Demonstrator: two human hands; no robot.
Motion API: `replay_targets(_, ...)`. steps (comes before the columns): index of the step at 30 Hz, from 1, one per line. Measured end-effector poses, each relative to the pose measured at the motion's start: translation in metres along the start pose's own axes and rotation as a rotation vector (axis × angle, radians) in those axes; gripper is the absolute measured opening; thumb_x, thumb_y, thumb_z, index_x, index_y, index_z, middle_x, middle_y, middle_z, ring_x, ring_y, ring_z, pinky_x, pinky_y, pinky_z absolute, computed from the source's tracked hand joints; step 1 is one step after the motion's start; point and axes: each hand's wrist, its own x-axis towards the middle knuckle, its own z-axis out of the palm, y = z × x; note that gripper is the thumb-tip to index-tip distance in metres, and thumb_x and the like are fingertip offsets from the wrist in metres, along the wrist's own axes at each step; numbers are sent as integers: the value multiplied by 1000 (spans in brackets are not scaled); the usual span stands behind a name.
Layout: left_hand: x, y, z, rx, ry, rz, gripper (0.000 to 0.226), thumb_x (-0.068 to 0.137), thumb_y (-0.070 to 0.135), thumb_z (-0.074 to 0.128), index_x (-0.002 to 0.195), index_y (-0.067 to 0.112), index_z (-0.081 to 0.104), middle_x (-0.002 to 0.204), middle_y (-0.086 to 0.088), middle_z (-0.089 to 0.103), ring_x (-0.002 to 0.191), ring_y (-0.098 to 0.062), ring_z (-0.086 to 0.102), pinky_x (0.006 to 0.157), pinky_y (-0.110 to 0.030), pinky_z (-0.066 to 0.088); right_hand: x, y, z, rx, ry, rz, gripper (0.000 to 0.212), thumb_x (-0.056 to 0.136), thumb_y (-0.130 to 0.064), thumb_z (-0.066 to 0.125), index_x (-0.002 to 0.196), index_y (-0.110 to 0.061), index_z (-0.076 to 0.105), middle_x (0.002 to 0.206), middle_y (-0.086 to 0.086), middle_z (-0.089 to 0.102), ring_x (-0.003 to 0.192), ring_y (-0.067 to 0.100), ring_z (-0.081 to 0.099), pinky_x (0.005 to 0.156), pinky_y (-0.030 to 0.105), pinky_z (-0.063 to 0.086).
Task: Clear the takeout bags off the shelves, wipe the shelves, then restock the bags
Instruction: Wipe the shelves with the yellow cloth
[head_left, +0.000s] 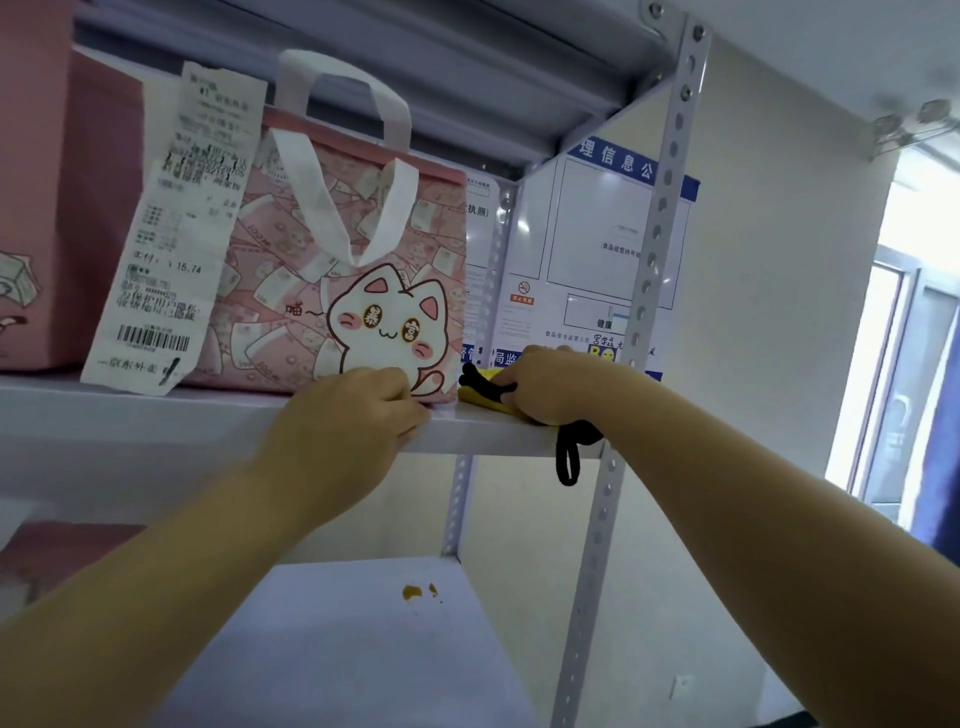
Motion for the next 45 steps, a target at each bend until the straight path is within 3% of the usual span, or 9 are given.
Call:
replay_targets(4,-1,-1,2,-8,15,-6,25,80,22,50,75,12,72,64,-1,56,53,-22,54,40,-30,44,21,2,2,-11,-41,-28,38,102,-20,27,136,-26,43,125,11,49,93,24,41,85,32,27)
replay_targets(8,0,-1,1,-15,3,-13,14,72,17,62,78,14,74,64,1,56,53,-21,54,41,-27,40,43,5,11,-54,-55,10,49,101,-15,27,144,-38,28,135,13,43,120,36,40,100,42,29)
replay_targets(12,-1,0,1,-17,5,-13,8,71,10,74,79,13,74,65,0,56,53,-22,53,41,-28,41,47,11,16,-5,-45,-12,53,99,-21,25,141,-52,18,131,12,40,122,38,34,101,49,36)
replay_targets(20,-2,-1,3,-6,17,-17,9,68,9,77,75,14,73,64,1,56,53,-22,54,41,-26,39,48,35,13,-192,30,-199,43,101,-26,32,135,-53,29,119,2,50,105,29,45,97,38,40)
replay_targets(24,-2,0,3,-1,33,-23,5,72,12,71,75,15,73,63,2,56,52,-20,53,40,-24,37,62,38,19,-161,-14,-93,37,101,-39,29,136,-48,31,119,4,52,106,28,45,99,43,40)
replay_targets(32,-3,0,4,-16,33,-55,14,66,11,82,75,17,73,64,2,56,53,-21,54,38,-26,41,74,33,27,-78,-79,57,58,97,-18,32,135,-61,18,138,8,44,123,34,41,102,50,36)
replay_targets(37,-5,0,3,-29,38,-45,12,69,10,78,78,17,74,65,3,57,54,-21,55,38,-27,42,55,39,26,82,-9,-55,37,101,-39,29,127,-66,26,132,0,50,106,26,53,97,37,42)
replay_targets(42,-4,0,5,-14,58,-44,7,73,11,73,78,17,74,64,3,56,53,-19,53,39,-24,39,35,42,21,37,13,-205,43,103,-31,29,137,-56,25,136,-8,44,111,20,47,97,28,36)
replay_targets(45,-4,-1,5,-3,62,-35,6,75,14,69,77,17,74,64,3,56,53,-19,54,38,-25,40,51,39,21,88,-8,-59,50,85,-74,28,128,-53,42,129,0,51,105,22,52,98,33,39)
